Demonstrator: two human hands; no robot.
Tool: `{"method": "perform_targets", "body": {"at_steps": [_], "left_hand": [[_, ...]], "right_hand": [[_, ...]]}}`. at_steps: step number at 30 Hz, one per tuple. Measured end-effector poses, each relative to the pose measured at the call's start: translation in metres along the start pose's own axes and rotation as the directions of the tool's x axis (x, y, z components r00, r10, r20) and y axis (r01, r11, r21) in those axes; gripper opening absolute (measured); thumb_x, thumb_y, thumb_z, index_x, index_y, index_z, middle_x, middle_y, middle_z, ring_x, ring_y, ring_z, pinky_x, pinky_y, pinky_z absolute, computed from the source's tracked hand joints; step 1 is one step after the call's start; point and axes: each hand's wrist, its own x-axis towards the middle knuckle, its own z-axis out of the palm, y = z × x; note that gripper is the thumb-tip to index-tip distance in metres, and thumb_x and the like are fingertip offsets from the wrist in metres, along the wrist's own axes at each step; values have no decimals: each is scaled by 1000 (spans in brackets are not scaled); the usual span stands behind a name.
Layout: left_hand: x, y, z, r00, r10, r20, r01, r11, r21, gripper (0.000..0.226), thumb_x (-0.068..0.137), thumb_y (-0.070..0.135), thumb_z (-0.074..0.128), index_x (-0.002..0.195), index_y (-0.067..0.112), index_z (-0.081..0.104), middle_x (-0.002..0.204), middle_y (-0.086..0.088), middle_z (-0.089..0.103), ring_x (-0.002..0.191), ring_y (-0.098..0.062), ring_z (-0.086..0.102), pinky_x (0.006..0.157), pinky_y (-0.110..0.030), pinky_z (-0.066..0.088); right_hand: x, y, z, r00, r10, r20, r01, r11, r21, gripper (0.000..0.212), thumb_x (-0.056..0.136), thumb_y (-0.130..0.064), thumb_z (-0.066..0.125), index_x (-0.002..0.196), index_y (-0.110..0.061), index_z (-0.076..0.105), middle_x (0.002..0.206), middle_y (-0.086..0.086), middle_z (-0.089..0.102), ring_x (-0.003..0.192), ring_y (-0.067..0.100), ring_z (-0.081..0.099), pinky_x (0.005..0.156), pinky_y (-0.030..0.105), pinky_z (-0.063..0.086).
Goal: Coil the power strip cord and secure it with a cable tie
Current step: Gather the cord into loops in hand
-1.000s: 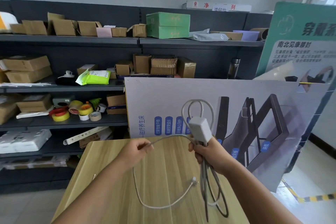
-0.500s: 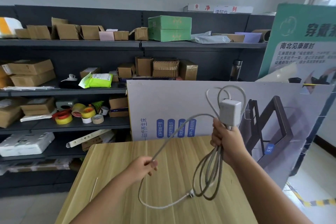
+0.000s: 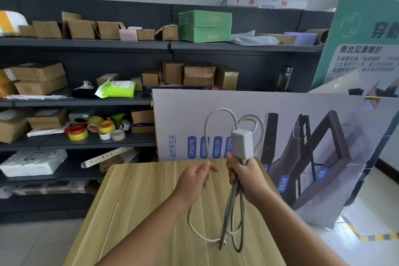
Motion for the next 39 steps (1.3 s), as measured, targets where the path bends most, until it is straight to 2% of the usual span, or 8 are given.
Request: {"method": "perform_targets", "body": {"at_steps": [5, 10, 15, 19, 26, 31, 35, 39], "left_hand": [[-6, 26, 13, 998, 30, 58, -45, 957, 287, 42, 99, 35, 38, 69, 17, 61, 54, 2, 56, 41, -13, 49, 47, -29, 41], [-8, 32, 12, 982, 15, 190, -115, 842, 527, 34, 99, 37, 39, 100, 20, 68, 75, -2, 66, 52, -12, 55, 58, -30, 48], [-20, 2, 4, 918, -76, 388, 68, 997, 35, 21, 96, 40, 52, 101, 25, 66, 72, 6, 58, 60, -9, 54, 63, -24, 48], [-38, -51, -20, 840, -257, 479, 248, 965, 82, 19, 90, 25, 65, 107, 20, 70, 74, 8, 62, 73, -13, 61, 78, -26, 53], [-64, -121, -35, 799, -525, 294, 354, 805, 476, 22, 90, 37, 61, 89, 18, 72, 76, 8, 63, 71, -4, 59, 71, -20, 48], [-59, -120, -40, 603, -717, 351, 591, 696, 407, 25, 90, 39, 58, 88, 15, 63, 71, -2, 53, 63, -13, 64, 68, -24, 55], [-57, -124, -46, 679, -720, 143, 528, 615, 585, 37, 93, 50, 46, 85, 17, 60, 65, -3, 58, 48, -11, 58, 51, -22, 51], [-49, -120, -41, 636, -766, 87, 746, 640, 184, 13, 84, 11, 49, 80, 5, 60, 60, -14, 61, 49, -23, 62, 57, -31, 53]], "right_hand": [[-6, 0, 15, 984, -34, 172, 19, 996, 86, 15, 86, -7, 70, 86, 5, 62, 60, 11, 53, 48, 14, 50, 48, 28, 42], [-5, 2, 19, 993, 52, 102, -73, 974, 216, 15, 88, -11, 67, 78, -4, 58, 64, 9, 55, 53, 14, 53, 48, 25, 45], [8, -19, 3, 996, 83, 16, -80, 883, 462, 24, 90, -24, 64, 76, -10, 51, 52, 1, 49, 57, 22, 62, 69, 38, 58], [11, -44, -16, 999, 45, 30, -54, 870, 490, 25, 94, -26, 60, 78, -14, 45, 52, -1, 40, 48, 19, 50, 60, 39, 54], [14, -65, -32, 998, 9, -56, 20, 863, 505, 30, 93, -25, 63, 71, -18, 44, 51, -4, 38, 39, 8, 35, 39, 23, 36], [11, -61, -30, 999, 38, -1, -33, 869, 493, 33, 93, -25, 62, 69, -19, 40, 50, -4, 36, 37, 8, 34, 37, 22, 33], [9, -56, -27, 999, 36, 28, -45, 887, 460, 30, 92, -25, 63, 72, -18, 42, 50, -4, 37, 38, 8, 35, 38, 23, 35], [7, -55, -23, 996, 62, 66, -85, 880, 468, 29, 92, -27, 63, 72, -19, 43, 50, -4, 36, 38, 8, 33, 38, 22, 34]]}}
